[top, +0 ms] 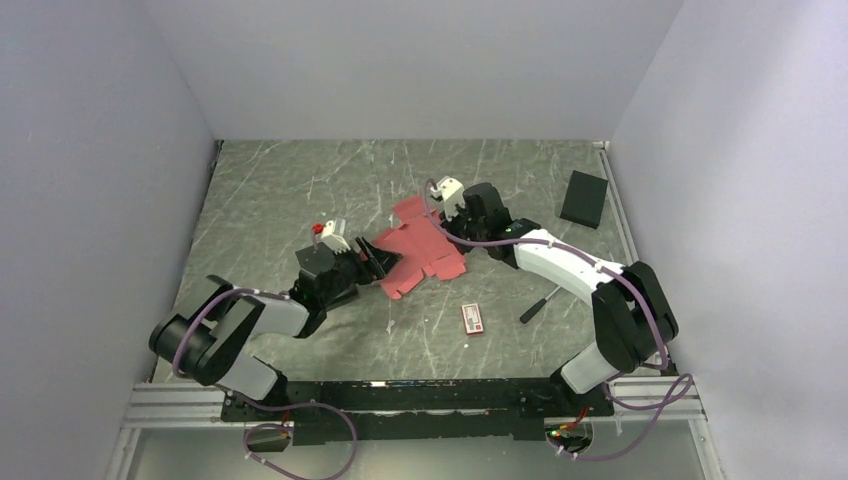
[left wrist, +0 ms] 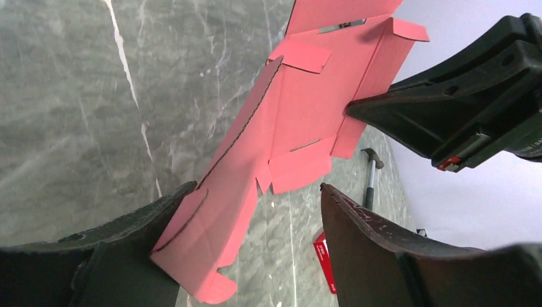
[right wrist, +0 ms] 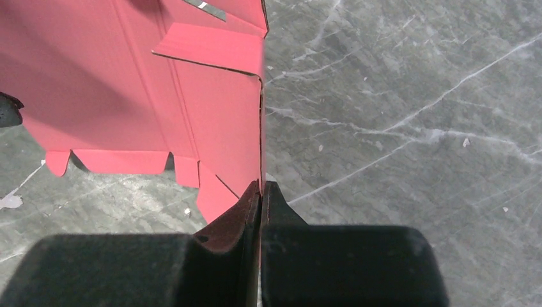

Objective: Fold the paper box

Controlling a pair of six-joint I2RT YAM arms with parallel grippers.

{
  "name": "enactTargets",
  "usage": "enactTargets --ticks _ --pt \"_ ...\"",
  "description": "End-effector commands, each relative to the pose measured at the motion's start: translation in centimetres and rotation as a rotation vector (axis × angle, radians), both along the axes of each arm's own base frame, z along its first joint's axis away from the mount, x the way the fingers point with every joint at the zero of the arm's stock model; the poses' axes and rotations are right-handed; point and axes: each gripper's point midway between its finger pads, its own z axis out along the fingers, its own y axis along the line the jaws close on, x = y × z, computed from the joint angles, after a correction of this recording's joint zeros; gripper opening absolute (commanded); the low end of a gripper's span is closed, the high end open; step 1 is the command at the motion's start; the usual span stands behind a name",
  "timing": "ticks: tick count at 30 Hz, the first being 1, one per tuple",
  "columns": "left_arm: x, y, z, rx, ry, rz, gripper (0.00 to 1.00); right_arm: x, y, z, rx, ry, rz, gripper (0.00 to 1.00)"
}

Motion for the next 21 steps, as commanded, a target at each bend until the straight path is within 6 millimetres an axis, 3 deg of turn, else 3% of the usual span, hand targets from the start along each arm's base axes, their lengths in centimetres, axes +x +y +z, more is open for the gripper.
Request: enactTargets --ticks 1,5,16,20,21 --pt "0.9 0.5 3.5 -0.055 -0.207 0.032 0.75 0.9 -0.1 3.0 0.097 -0.052 -0.027 0.00" --pt "0.2 1.7 3.6 -0.026 -0.216 0.020 0.78 0.9 -0.4 3.5 0.121 -0.053 -0.026 0.00" --pt "2.2 -0.5 5.1 0.019 -0.232 -0.061 0.64 0.5 0.1 3.6 0.158 -0.037 -0.014 0.00" --pt "2.2 -0.4 5.3 -0.012 -0.265 -0.047 0.62 0.5 0.1 3.7 0.162 -0.038 -0.016 0.00" --pt "2.2 -0.4 5.2 -0.014 -0.265 -0.045 0.58 0.5 0.2 3.8 0.166 -0.041 -0.014 0.00"
